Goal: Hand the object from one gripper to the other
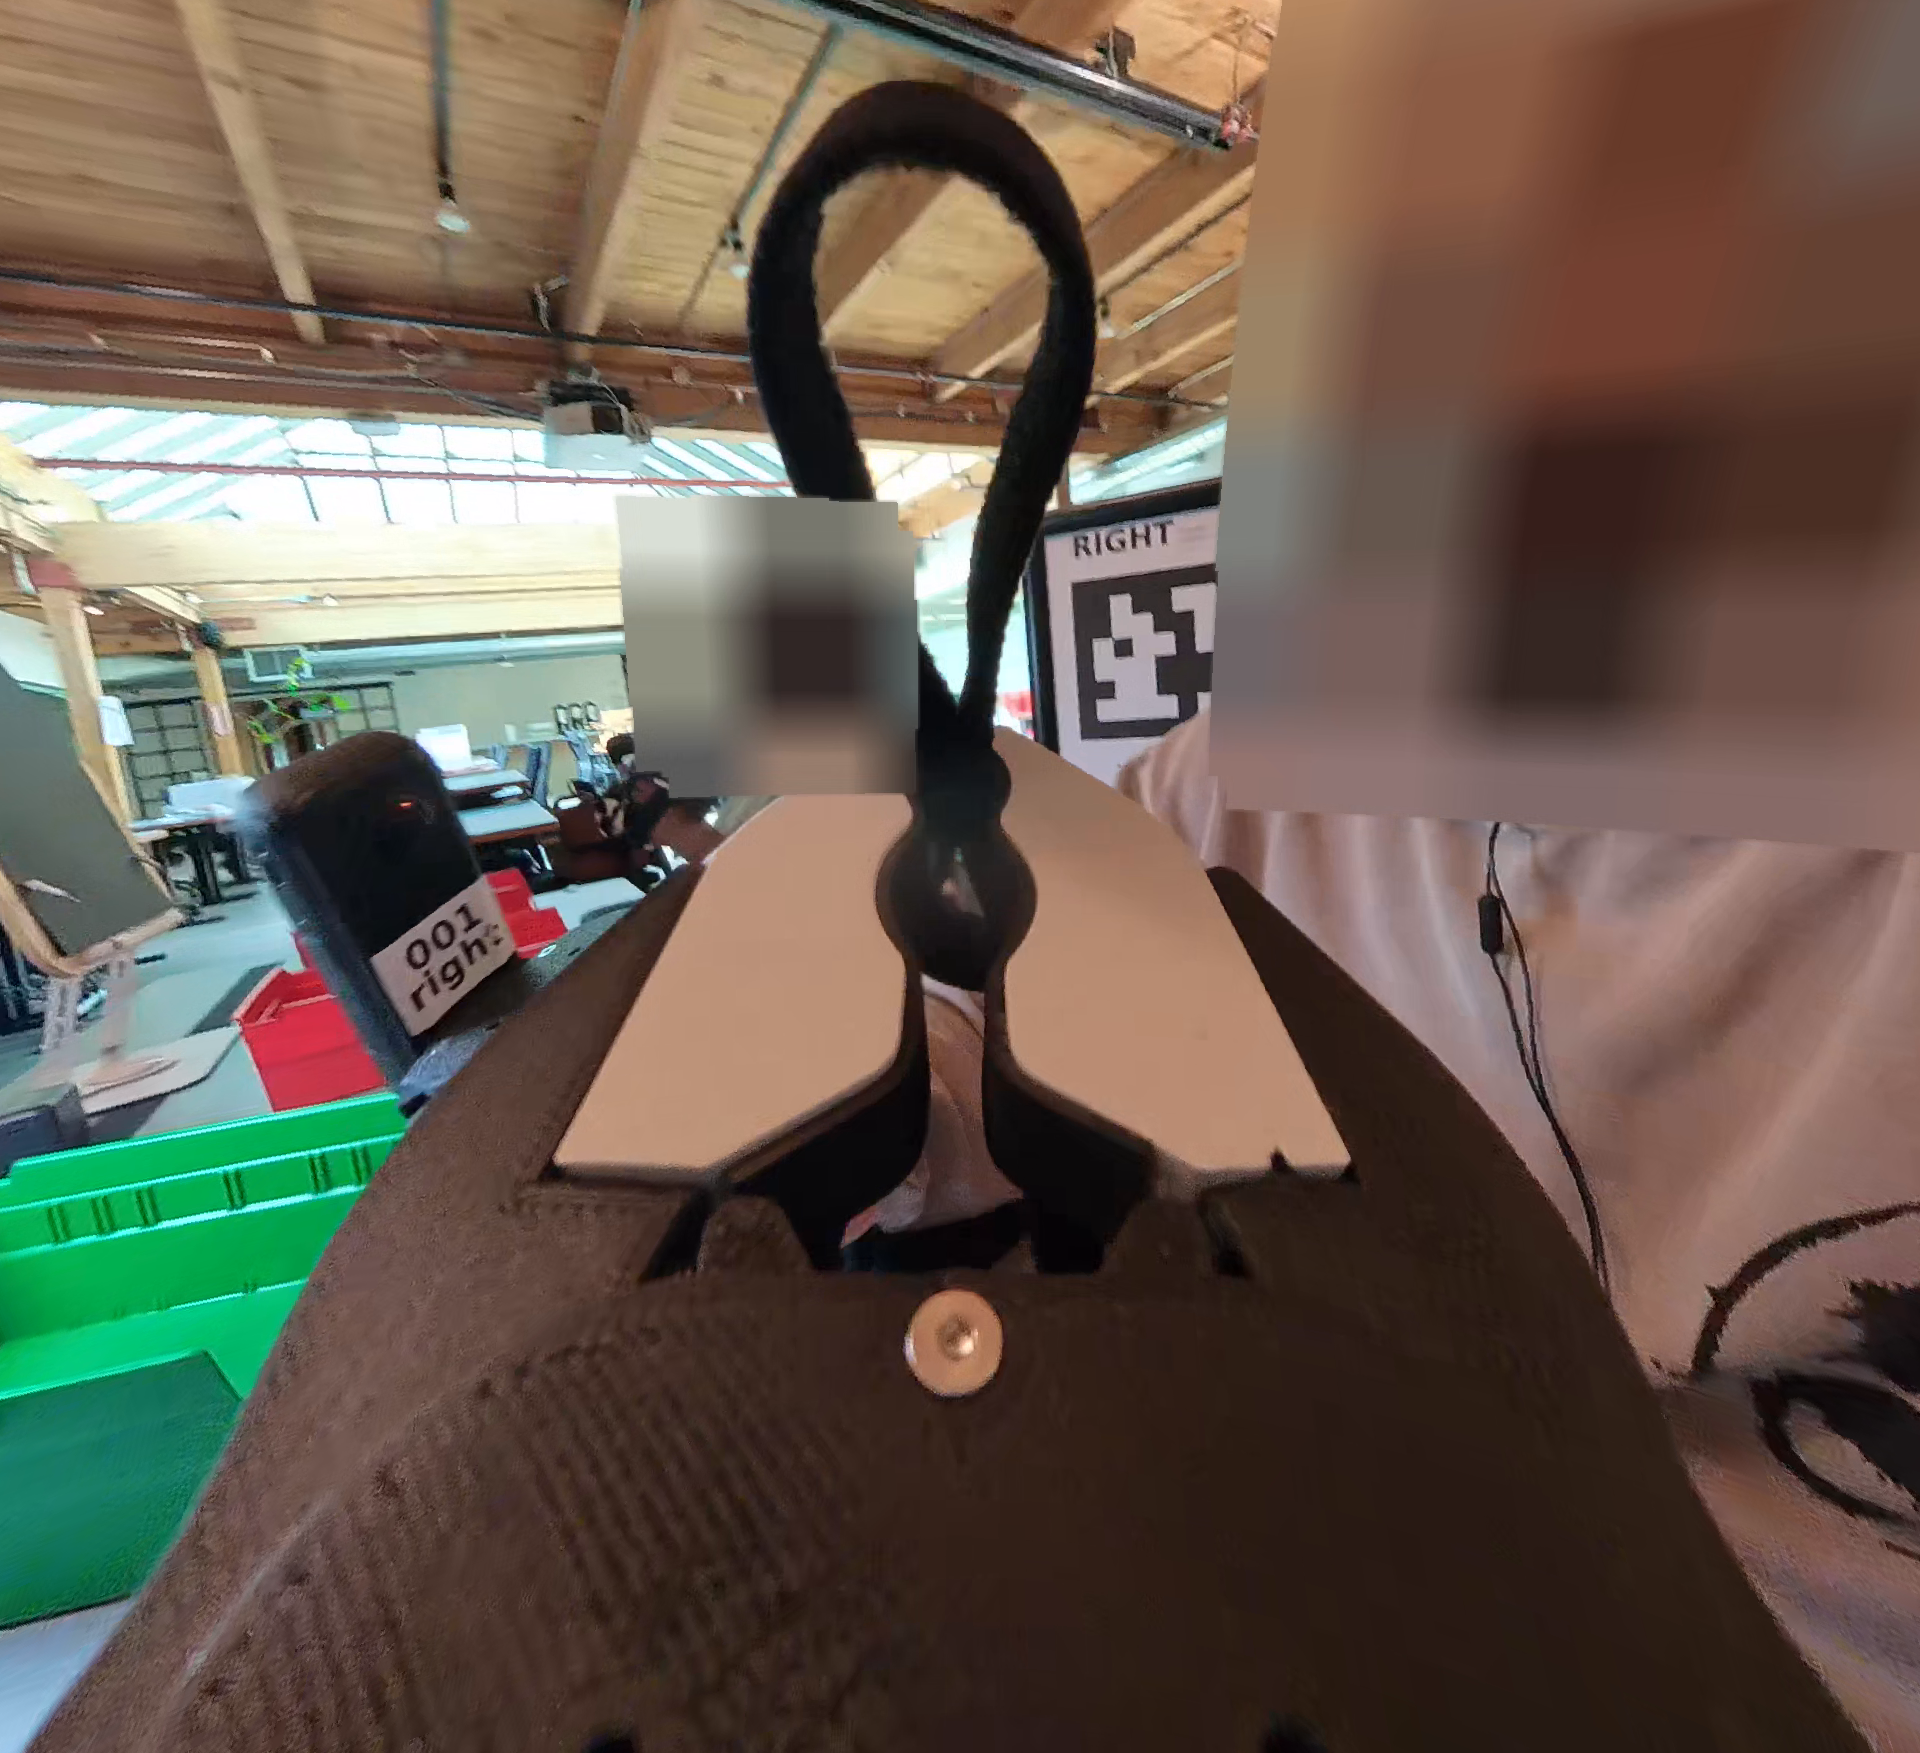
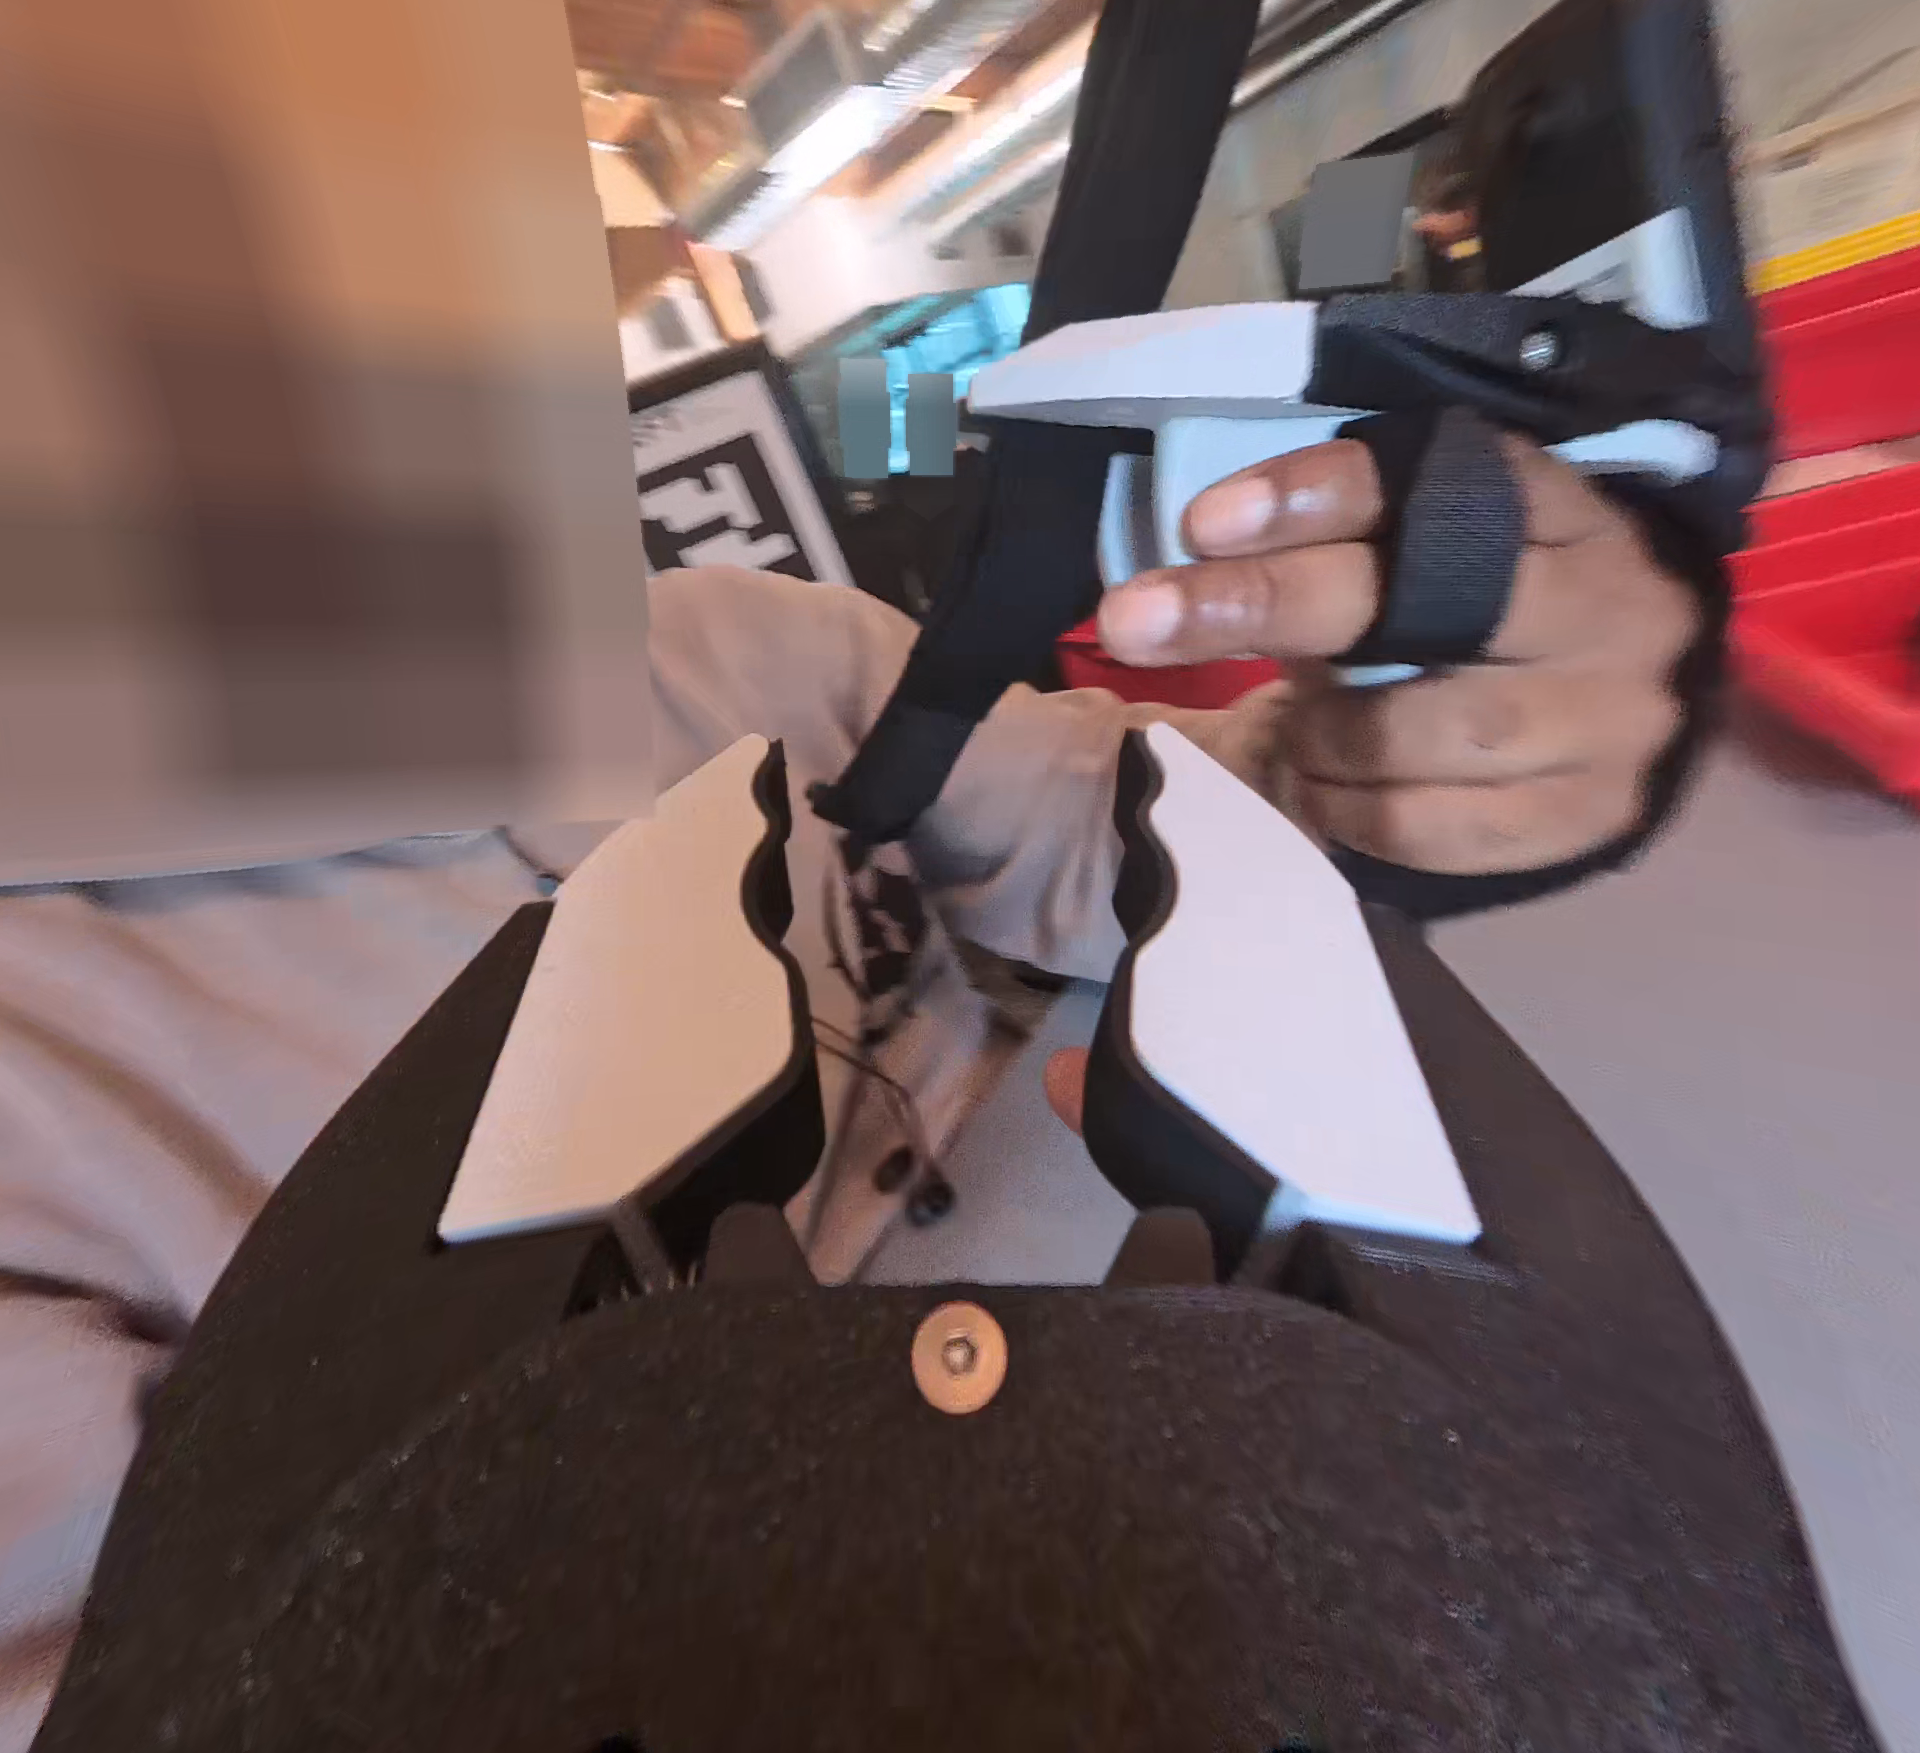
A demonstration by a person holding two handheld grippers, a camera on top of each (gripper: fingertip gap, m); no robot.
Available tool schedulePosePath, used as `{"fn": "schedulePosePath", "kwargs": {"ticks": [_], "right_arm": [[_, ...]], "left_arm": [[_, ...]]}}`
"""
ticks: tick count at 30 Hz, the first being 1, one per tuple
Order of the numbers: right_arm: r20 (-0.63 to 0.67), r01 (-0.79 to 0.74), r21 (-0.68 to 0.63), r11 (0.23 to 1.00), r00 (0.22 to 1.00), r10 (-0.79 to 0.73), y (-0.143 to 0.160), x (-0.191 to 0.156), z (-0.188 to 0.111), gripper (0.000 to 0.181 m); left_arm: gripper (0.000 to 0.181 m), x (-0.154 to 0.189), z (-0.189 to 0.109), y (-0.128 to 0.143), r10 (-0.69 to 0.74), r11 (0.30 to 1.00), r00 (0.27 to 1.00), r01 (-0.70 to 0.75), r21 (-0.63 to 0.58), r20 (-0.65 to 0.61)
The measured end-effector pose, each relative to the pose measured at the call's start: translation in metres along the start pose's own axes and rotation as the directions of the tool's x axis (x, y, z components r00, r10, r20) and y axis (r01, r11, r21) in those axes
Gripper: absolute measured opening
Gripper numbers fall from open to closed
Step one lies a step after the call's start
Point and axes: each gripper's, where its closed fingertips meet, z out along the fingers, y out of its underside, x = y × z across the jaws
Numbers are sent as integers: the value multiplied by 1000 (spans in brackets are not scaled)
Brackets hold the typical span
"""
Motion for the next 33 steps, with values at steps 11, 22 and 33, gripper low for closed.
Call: {"fn": "schedulePosePath", "kwargs": {"ticks": [11,22,33], "right_arm": [[-139,36,49,998,990,-29,2,29,17,20],[-856,368,-412,834,159,-493,-47,93,-93,18],[-771,106,-627,772,-225,-596,-22,124,-119,18]], "left_arm": [[11,-24,-14,11,-15,997,991,25,-76,135],[41,-97,-46,3,-96,989,735,148,-22,671],[51,-127,-69,43,429,889,320,19,-458,845]]}}
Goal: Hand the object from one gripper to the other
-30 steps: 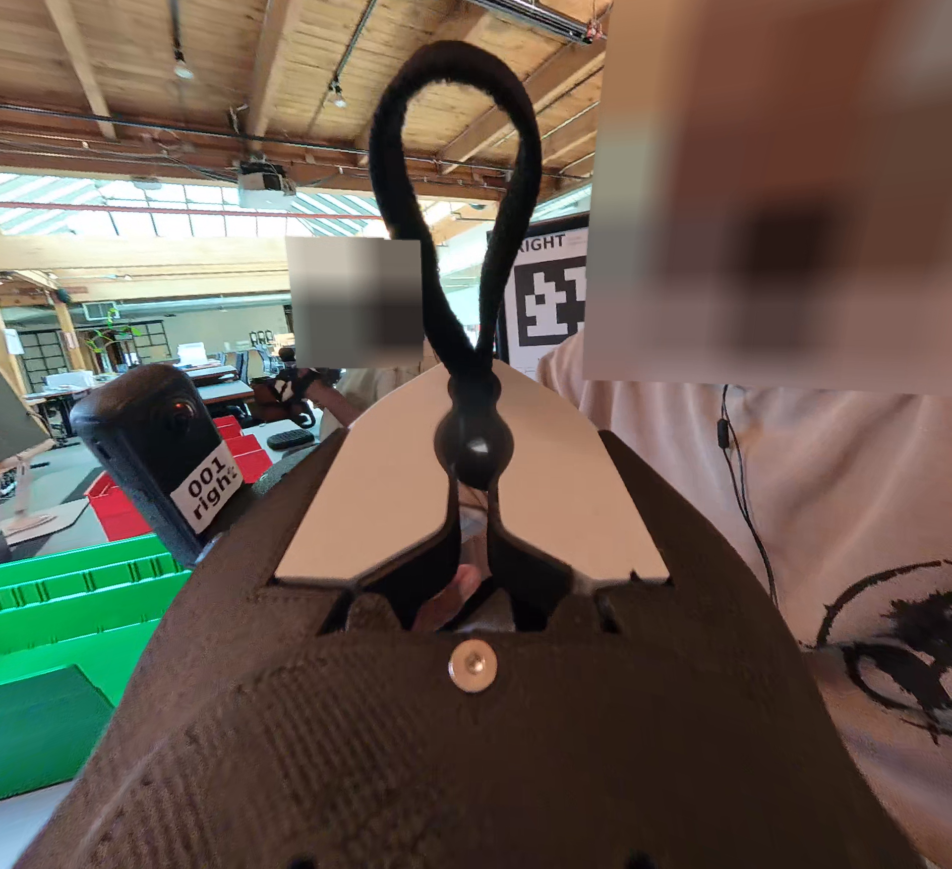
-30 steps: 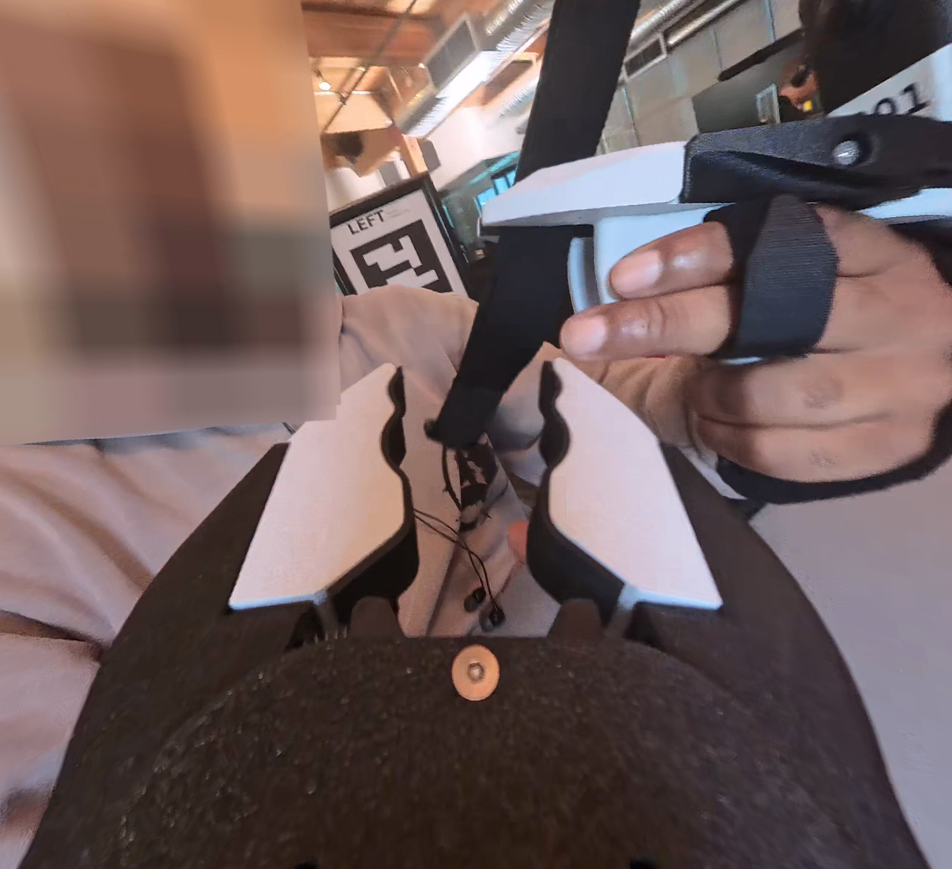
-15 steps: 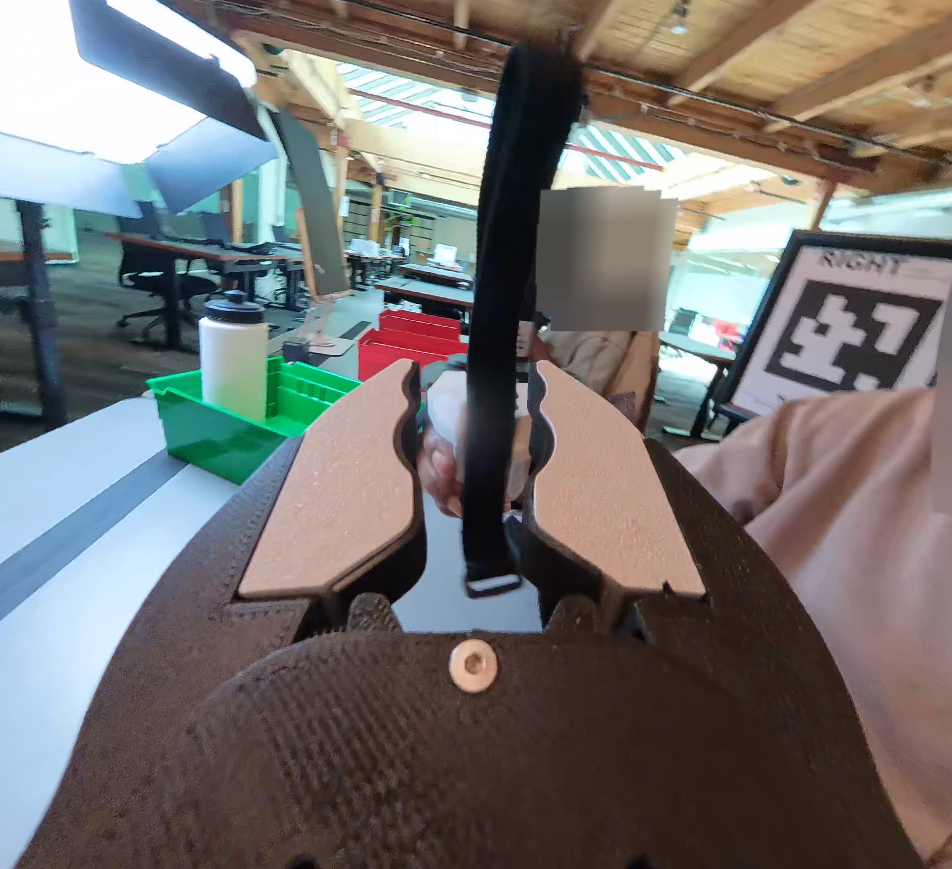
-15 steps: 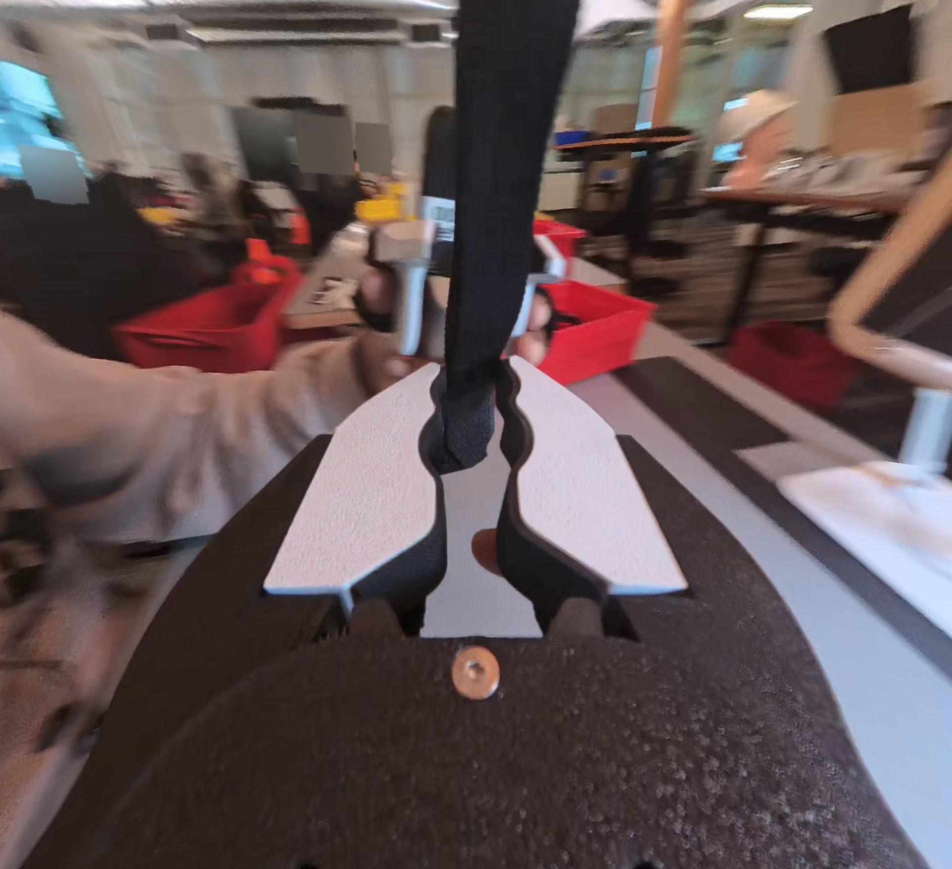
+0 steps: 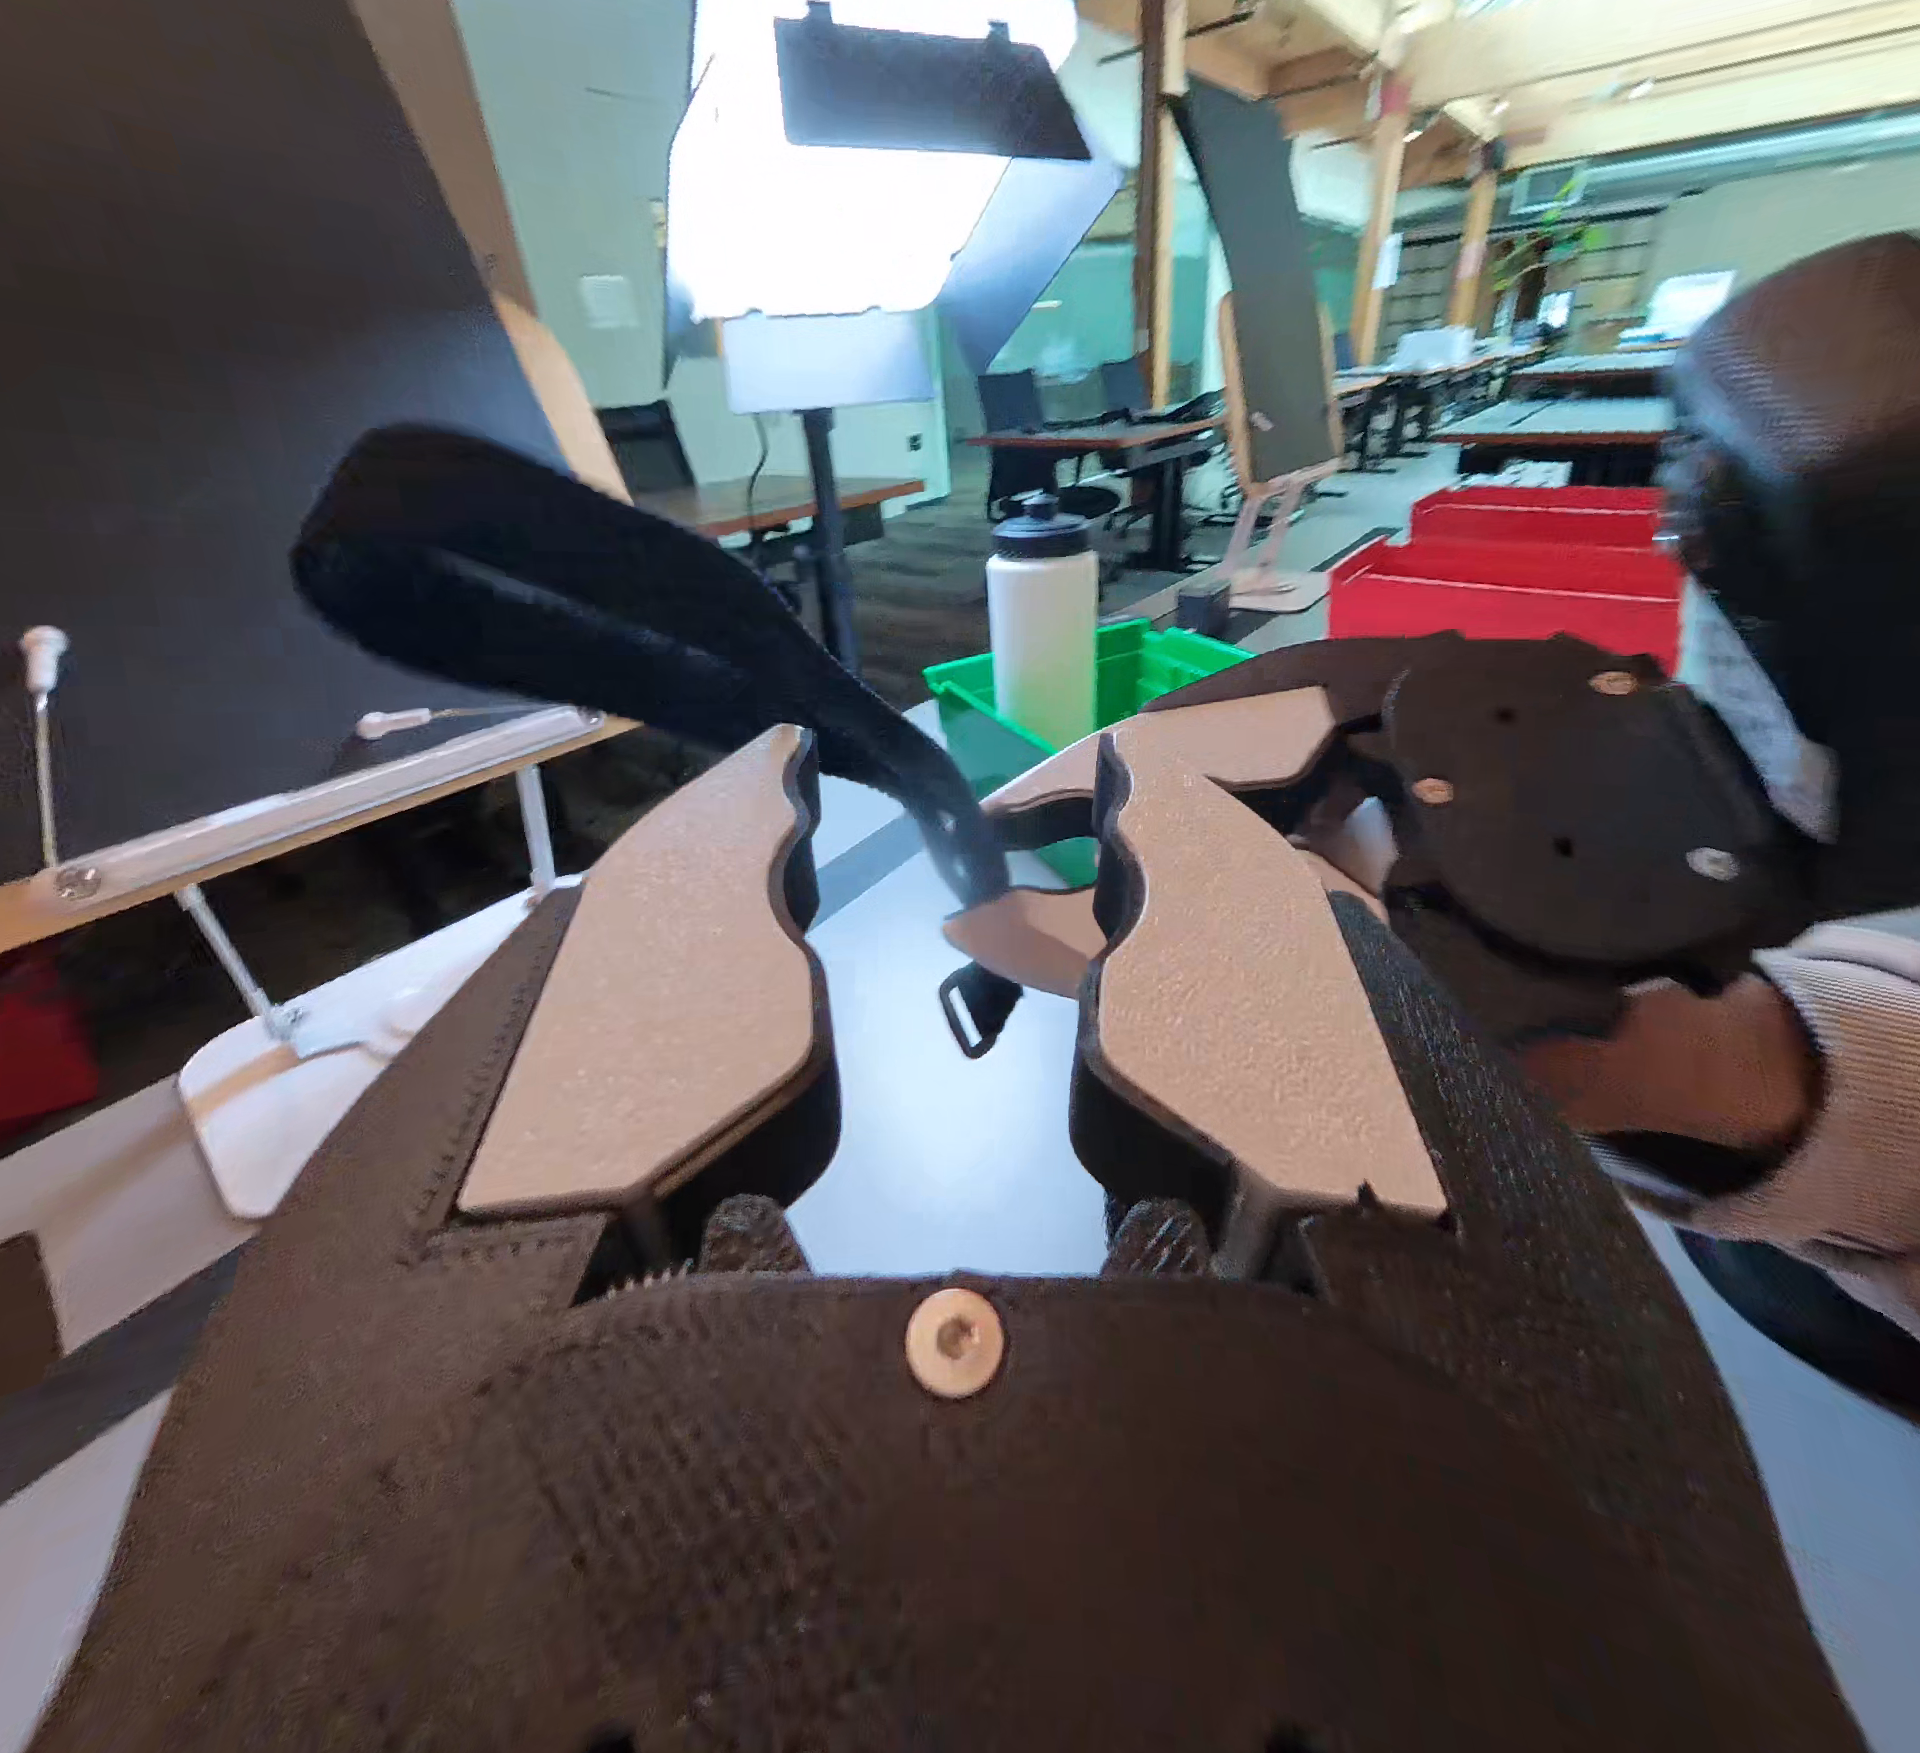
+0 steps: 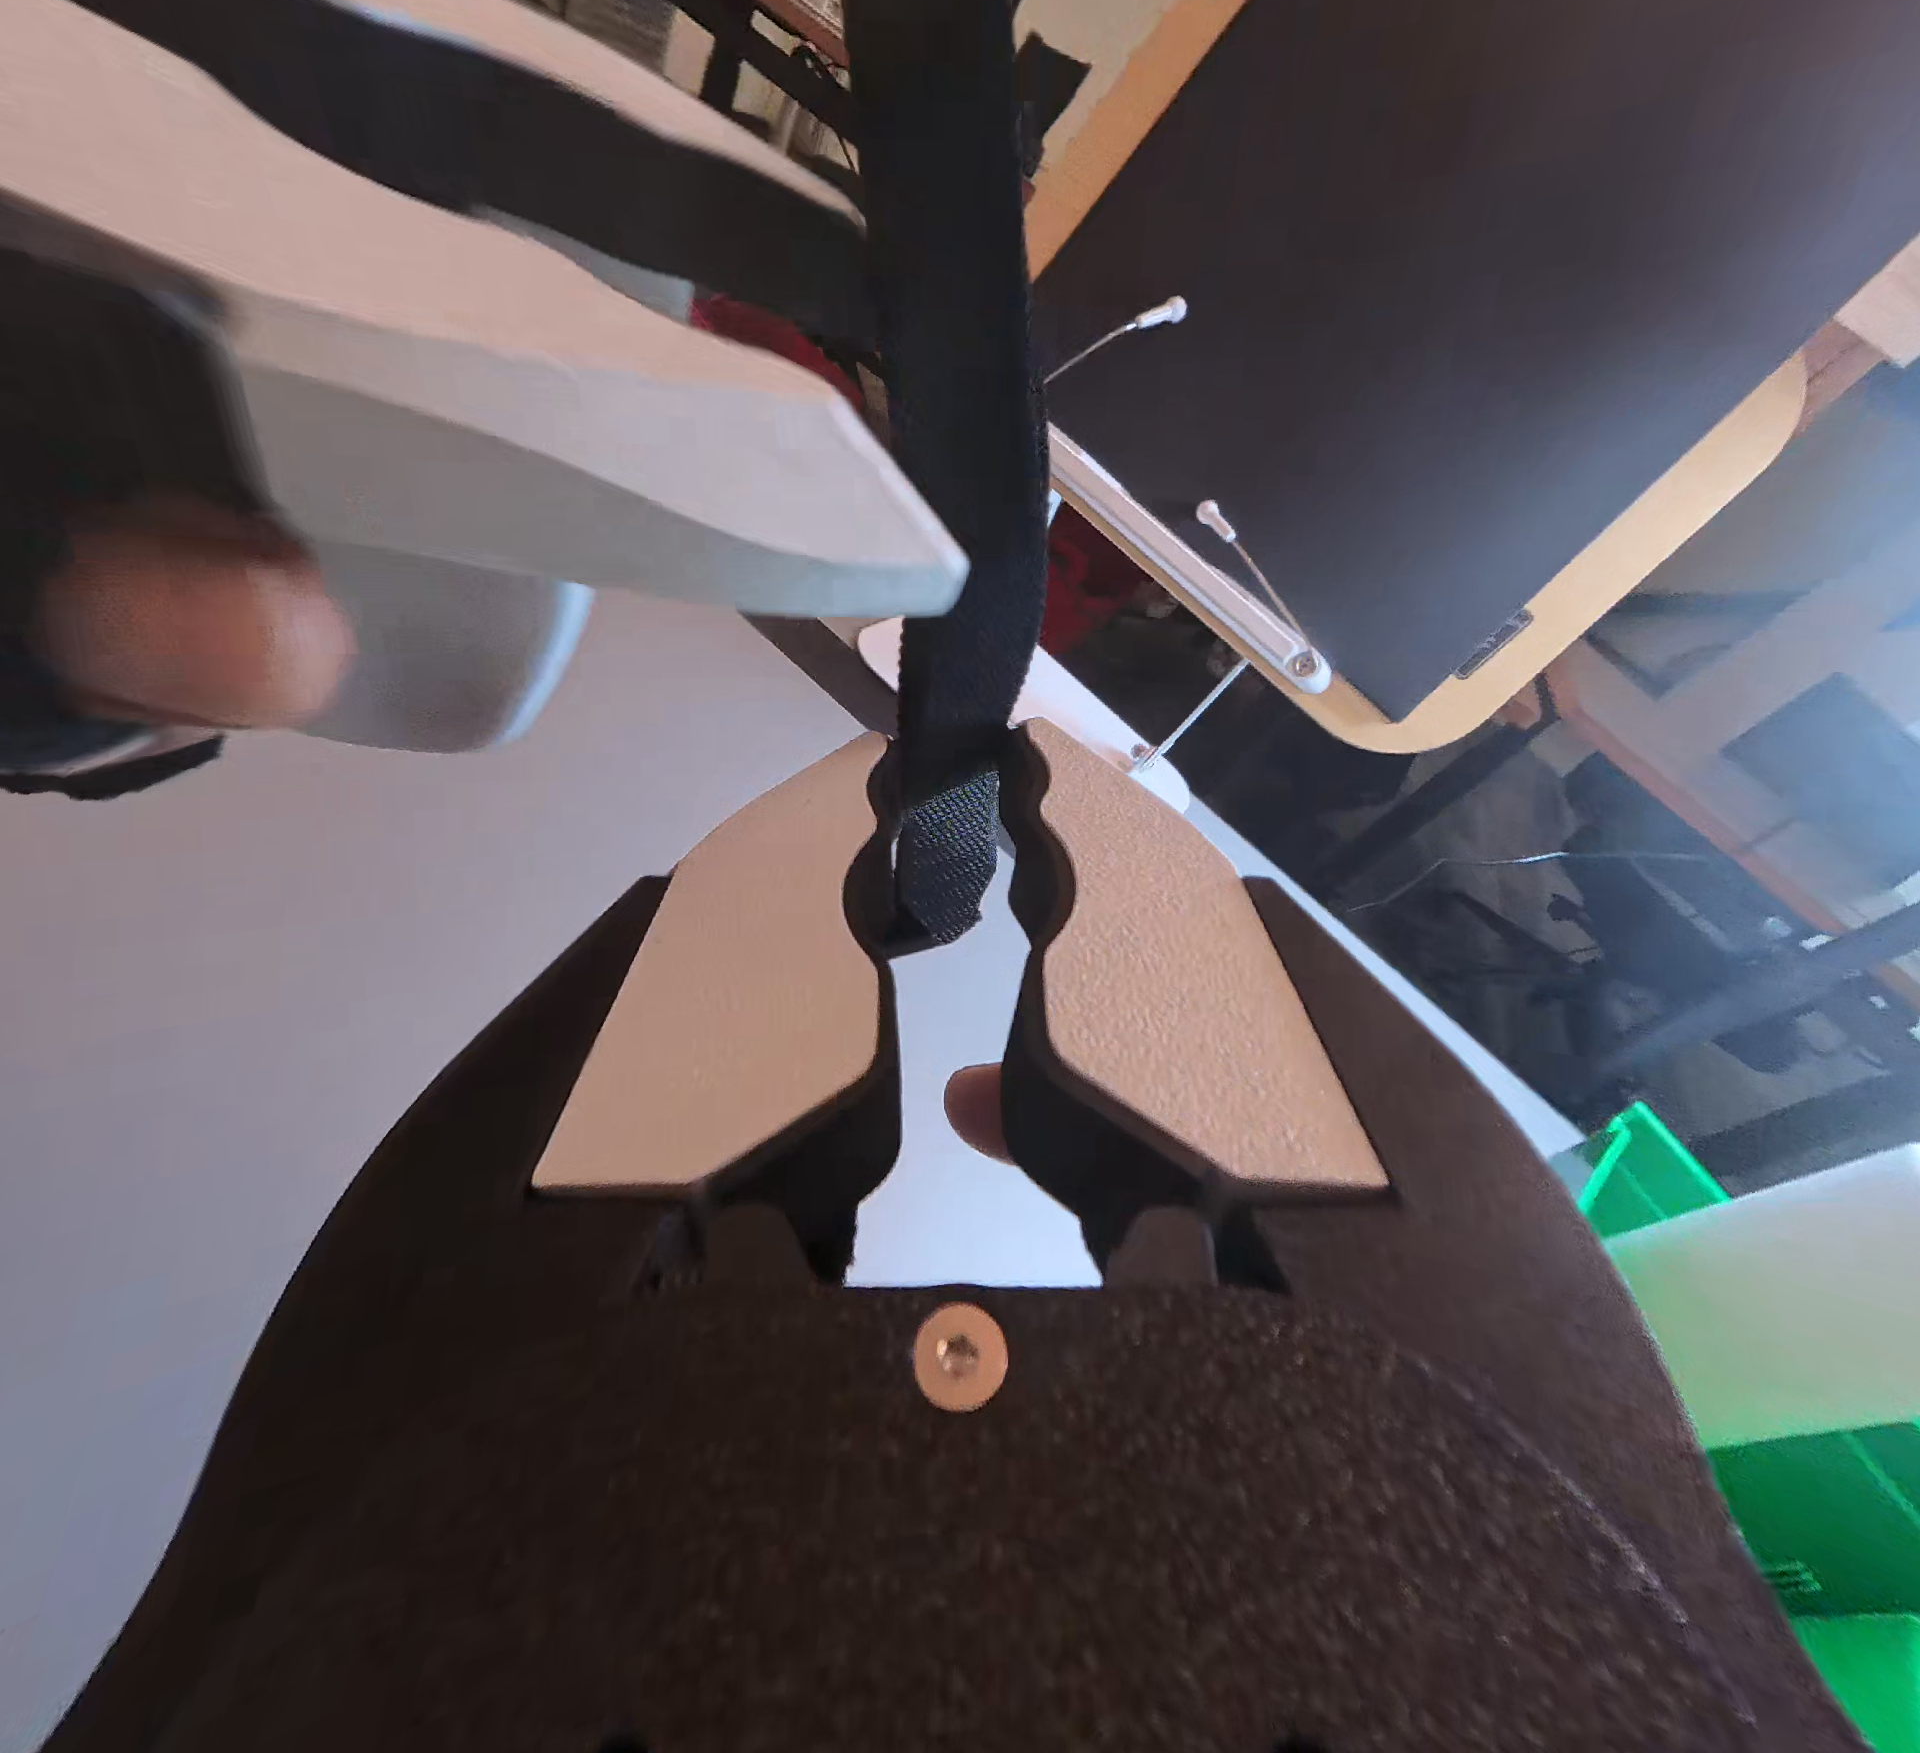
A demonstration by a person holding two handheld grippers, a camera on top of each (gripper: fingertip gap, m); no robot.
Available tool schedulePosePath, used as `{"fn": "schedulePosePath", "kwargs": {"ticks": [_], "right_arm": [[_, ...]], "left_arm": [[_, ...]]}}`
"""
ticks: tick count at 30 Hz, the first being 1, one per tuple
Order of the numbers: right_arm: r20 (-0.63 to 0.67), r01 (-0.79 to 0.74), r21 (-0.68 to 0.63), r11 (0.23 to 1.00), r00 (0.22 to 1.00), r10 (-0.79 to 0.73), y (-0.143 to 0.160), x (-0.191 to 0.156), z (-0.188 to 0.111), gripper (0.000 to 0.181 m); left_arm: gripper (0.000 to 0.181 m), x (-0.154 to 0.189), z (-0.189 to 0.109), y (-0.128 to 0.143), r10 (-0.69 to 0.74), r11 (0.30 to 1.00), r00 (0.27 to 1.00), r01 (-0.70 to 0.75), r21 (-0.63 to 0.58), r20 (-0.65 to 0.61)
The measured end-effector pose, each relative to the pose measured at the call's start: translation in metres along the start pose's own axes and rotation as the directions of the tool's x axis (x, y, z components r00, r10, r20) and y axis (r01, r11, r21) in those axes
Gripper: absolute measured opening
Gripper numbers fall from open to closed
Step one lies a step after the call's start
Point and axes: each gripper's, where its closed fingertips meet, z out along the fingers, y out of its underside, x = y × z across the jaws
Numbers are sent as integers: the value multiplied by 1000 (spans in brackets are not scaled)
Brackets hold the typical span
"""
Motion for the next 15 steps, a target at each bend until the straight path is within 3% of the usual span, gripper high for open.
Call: {"fn": "schedulePosePath", "kwargs": {"ticks": [2,5,8,10,12,15], "right_arm": [[-18,47,11,999,999,-47,-4,-5,-1,18],[-53,110,34,993,993,-108,-9,-10,-3,18],[-117,194,66,979,976,-185,-13,-8,-5,18],[-160,264,92,960,956,-247,-17,-9,-7,19],[-210,337,104,936,927,-311,-19,-8,-7,18],[-215,366,136,921,918,-333,-20,-9,-7,19]], "left_arm": [[51,-13,2,10,-58,998,997,59,-29,51],[48,-21,3,19,-279,960,960,278,-29,-14],[42,-22,3,18,-500,865,856,501,-31,-130],[28,-20,0,12,-612,780,755,626,-19,-235],[21,-19,-2,10,-675,715,673,698,-44,-303],[12,-11,-5,3,-645,727,658,686,-44,-389]]}}
